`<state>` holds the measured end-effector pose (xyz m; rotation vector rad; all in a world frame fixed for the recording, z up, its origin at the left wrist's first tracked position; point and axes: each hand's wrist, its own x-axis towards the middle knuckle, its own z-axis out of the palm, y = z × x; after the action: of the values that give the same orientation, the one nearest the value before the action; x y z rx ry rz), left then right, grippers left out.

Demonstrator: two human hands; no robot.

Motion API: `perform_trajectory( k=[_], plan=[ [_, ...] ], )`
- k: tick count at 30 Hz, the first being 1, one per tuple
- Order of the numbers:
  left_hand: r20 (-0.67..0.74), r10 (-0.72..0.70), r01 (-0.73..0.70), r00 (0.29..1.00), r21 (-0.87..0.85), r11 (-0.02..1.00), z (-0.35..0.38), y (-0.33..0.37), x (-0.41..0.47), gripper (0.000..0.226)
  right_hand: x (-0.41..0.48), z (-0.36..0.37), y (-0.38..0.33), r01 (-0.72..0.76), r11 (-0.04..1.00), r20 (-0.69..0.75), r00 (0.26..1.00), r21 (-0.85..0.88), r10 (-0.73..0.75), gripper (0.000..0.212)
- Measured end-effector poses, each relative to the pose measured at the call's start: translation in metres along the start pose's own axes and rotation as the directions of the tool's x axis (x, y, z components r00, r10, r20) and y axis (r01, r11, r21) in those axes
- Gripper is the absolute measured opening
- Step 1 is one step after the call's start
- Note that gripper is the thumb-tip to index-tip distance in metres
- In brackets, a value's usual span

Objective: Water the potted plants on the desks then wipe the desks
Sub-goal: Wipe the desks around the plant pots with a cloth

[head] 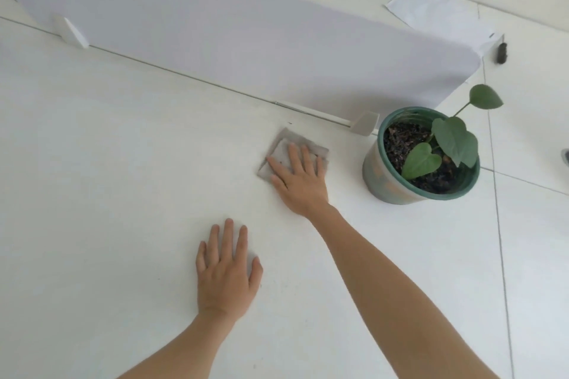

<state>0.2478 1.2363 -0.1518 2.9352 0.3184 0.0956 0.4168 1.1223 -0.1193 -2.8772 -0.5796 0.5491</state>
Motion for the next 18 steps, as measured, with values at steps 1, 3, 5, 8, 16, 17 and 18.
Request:
perform_trajectory(
  k=[1,3,5,8,16,17,18],
  plan=[
    [0.009,-0.003,0.003,1.000,-0.005,1.000,-0.001,0.000,0.000,0.054,-0.017,0.006,0.000,0.064,0.996,-0.034,0.997,-0.064,-0.066,0.047],
    [0.032,-0.009,0.009,0.999,-0.011,1.000,-0.002,0.001,0.000,0.055,-0.054,0.021,-0.001,0.080,0.987,-0.045,0.995,-0.138,-0.087,0.055],
    [0.053,-0.011,0.012,0.999,-0.008,1.000,-0.004,0.001,0.000,0.056,-0.089,0.040,-0.001,0.071,0.986,-0.016,0.997,-0.152,-0.074,0.053],
    [0.087,-0.007,0.008,0.996,-0.009,1.000,-0.006,0.001,0.000,0.056,-0.129,0.061,0.007,0.153,0.977,-0.011,0.988,-0.147,-0.156,0.048],
    [0.101,0.009,-0.006,0.995,-0.027,1.000,-0.009,0.002,0.001,0.056,-0.179,0.028,0.141,-0.629,0.761,-0.056,0.764,0.159,0.643,0.055],
    [0.101,0.009,-0.006,0.995,-0.027,1.000,-0.008,0.002,0.001,0.057,-0.183,0.019,0.153,-0.733,0.637,-0.009,0.654,0.239,0.756,0.054],
    [0.108,0.007,-0.005,0.994,-0.025,1.000,-0.008,0.002,0.001,0.057,-0.183,0.014,0.157,-0.792,0.535,0.023,0.566,0.294,0.824,0.054]
  ],
)
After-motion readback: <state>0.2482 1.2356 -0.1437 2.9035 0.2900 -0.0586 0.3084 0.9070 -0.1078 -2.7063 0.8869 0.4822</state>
